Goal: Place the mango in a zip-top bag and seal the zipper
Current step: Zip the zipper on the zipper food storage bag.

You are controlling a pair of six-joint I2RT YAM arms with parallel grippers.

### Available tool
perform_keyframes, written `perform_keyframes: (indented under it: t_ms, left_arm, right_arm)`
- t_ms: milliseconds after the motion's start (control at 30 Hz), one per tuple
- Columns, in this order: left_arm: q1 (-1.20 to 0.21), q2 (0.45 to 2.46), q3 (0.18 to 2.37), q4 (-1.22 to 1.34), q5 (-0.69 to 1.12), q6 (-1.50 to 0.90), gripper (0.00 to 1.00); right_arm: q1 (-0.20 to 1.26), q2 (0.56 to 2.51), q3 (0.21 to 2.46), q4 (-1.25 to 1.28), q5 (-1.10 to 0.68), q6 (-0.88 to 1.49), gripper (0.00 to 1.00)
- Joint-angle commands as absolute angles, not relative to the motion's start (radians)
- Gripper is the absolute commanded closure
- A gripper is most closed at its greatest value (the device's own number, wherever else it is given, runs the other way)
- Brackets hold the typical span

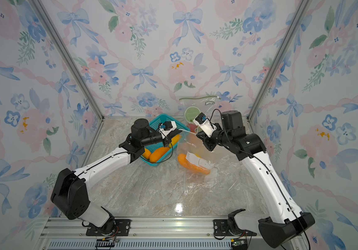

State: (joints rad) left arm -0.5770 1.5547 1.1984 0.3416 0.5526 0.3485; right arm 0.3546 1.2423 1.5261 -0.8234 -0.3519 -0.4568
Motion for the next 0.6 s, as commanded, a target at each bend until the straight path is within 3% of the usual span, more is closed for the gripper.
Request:
perform_keyframes:
  t_ms: [0,567]
  left_arm:
    - [-0.515,1.557,1.221,0.313,0.388,0.273,1.00]
    - [-0.451,1.537,1.196,0.313,0.274,0.189,1.00]
  right_arm:
    - [0.313,1.169,1.504,-0.857,-0.333,-0.450,1.00]
    - [0.203,1.063,1.404,-0.798,-0.343,-0.414,1.00]
